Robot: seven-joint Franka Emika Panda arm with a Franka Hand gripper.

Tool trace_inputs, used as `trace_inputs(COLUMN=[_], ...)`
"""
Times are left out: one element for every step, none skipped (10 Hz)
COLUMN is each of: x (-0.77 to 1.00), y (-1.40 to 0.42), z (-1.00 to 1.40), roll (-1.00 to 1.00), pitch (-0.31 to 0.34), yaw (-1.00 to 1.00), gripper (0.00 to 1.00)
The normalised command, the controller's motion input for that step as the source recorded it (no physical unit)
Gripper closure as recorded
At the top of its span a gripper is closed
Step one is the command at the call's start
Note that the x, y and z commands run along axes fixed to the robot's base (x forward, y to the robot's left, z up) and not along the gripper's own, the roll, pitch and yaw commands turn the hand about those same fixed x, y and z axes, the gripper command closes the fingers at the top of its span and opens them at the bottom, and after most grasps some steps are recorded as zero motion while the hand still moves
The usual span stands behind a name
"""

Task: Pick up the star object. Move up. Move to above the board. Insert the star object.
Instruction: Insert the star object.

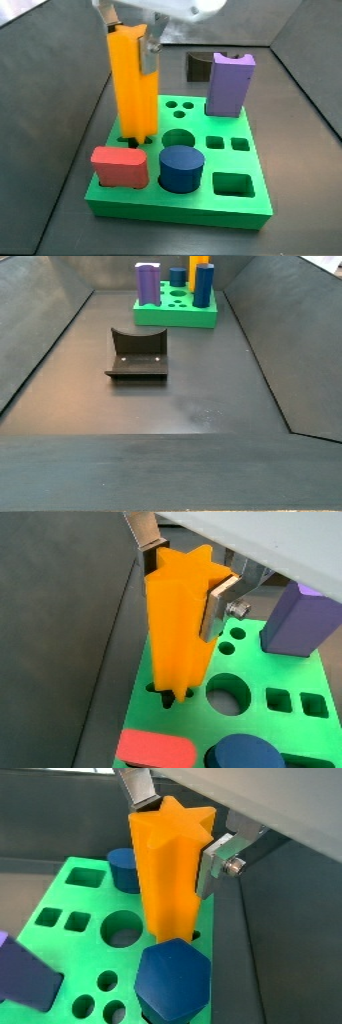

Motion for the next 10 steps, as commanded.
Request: trace_inputs(x=[-0.1,-0.35,-0.25,-0.25,-0.2,-0.03,-0.11,-0.08,-0.09,0.0], y=[0.0,0.0,0.08,0.0,-0.19,-0.18,-0.03,0.01,0.0,-0.12], z=[-0.65,-0.27,0.0,-0.29,-0.39,-0.43,-0.21,-0.05,-0.29,-0.73], roll=[0.0,0.01,0.0,0.0,-0.01,-0.07,-0.06,0.0,0.07,0.16], pitch=[-0.057,-0.044,-0.016,-0.086,-0.123,-0.171,-0.124,0.0,-0.036,-0.114], yaw=[-1.0,-0.79,-0.17,-0.27,-0.51,-0.89,-0.77,0.0,-0.05,-0.16], gripper=[1.0,1.0,1.0,1.0,1.0,1.0,1.0,1.0,1.0,1.0])
